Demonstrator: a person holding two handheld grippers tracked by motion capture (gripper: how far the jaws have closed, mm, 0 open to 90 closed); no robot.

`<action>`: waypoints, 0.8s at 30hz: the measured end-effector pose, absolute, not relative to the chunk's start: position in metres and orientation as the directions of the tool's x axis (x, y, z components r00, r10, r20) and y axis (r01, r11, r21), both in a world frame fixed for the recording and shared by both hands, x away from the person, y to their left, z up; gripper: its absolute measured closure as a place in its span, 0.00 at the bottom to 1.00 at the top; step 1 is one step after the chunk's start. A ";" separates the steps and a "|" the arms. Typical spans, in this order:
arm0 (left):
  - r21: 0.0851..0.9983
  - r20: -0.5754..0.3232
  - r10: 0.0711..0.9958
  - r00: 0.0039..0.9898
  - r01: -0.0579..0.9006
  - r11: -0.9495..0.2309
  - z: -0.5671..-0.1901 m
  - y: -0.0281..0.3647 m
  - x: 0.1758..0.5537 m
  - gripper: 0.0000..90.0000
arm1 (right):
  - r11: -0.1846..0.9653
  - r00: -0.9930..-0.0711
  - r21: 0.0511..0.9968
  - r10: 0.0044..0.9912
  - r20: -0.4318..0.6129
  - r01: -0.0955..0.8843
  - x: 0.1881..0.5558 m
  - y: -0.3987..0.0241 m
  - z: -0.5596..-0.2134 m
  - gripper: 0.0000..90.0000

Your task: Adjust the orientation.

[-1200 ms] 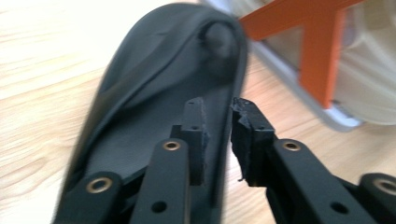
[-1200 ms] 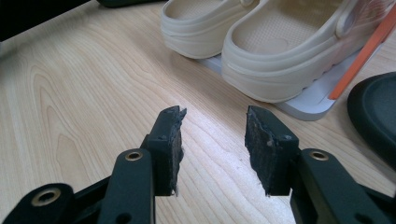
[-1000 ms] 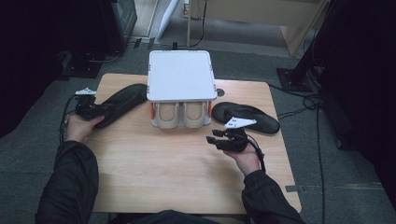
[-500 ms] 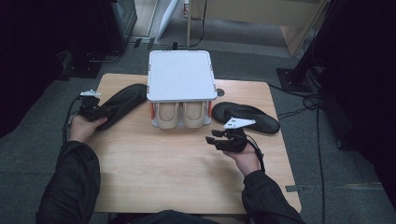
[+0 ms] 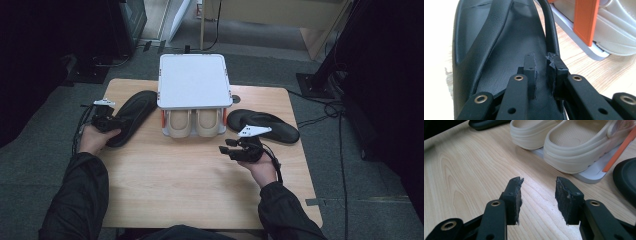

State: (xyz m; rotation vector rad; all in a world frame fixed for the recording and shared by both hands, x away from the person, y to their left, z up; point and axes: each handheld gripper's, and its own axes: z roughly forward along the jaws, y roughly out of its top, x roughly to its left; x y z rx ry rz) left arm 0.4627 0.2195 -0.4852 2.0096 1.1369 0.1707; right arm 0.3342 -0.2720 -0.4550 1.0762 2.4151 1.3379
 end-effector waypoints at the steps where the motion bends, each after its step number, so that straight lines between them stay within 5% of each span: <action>1: 0.698 -0.259 0.767 0.588 0.663 -0.272 -0.486 0.218 0.462 0.87 | 0.335 -0.723 0.796 0.667 0.179 0.505 0.335 -0.272 -0.455 0.63; 8: 0.671 -0.277 0.745 0.607 0.677 -0.302 -0.487 0.204 0.461 0.73 | 0.336 -0.721 0.791 0.669 0.180 0.511 0.337 -0.272 -0.456 0.63; 24: 0.661 -0.316 0.730 0.606 0.693 -0.290 -0.487 0.188 0.461 0.71 | 0.344 -0.723 0.787 0.668 0.179 0.513 0.337 -0.270 -0.457 0.63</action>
